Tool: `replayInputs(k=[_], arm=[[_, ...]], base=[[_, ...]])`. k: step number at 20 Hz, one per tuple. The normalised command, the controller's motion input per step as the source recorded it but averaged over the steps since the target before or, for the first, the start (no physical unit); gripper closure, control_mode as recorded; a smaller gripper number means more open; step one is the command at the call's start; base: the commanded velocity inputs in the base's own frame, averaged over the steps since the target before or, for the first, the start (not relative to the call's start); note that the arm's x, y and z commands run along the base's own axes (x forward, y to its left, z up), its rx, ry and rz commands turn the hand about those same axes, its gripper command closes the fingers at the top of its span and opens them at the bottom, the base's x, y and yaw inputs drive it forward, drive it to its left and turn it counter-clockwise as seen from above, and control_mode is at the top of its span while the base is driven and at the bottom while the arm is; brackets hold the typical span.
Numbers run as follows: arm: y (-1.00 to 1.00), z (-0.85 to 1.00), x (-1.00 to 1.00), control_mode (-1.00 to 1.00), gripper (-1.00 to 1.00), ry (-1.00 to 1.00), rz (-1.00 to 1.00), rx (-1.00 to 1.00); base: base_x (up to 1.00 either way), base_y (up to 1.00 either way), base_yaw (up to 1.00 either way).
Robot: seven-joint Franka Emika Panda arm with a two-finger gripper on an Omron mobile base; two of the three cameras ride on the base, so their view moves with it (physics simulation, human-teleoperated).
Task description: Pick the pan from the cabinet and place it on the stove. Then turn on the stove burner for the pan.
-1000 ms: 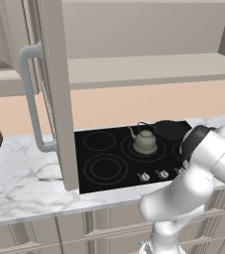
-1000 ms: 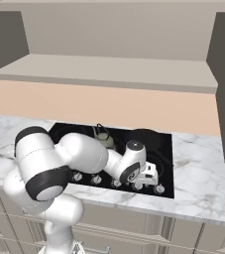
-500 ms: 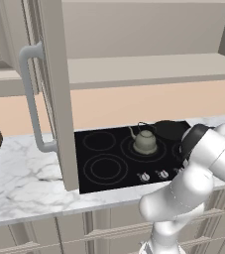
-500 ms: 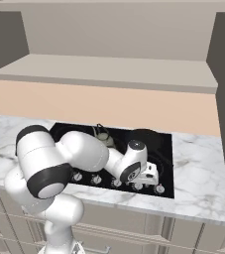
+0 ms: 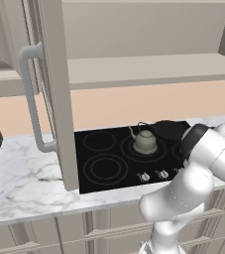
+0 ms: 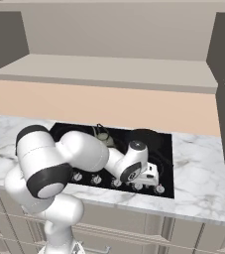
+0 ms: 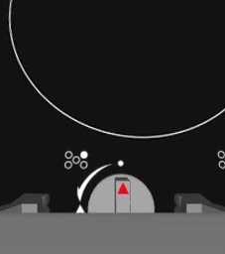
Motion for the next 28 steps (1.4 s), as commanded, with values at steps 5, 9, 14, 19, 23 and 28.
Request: replayInputs(k=[5, 9, 14, 19, 23, 28], arm=[[0.0, -0.08, -0.15, -1.0, -1.0, 0.0, 0.0, 0.0], [0.0, -0.11, -0.09, -1.0, -1.0, 0.0, 0.0, 0.0], [0.01, -0.16, 0.0, -1.0, -1.0, 0.0, 0.0, 0.0], [0.0, -0.19, 0.0, -1.0, 1.0, 0.0, 0.0, 0.0], [0.0, -0.15, 0.0, -1.0, 1.0, 0.0, 0.0, 0.0], [0.0, -0.17, 0.0, -1.0, 1.0, 0.0, 0.0, 0.0]], base=[[0.0, 0.0, 0.0], [0.0, 0.0, 0.0], [0.0, 0.0, 0.0], [0.0, 0.0, 0.0], [0.0, 0.0, 0.0], [0.0, 0.0, 0.0]])
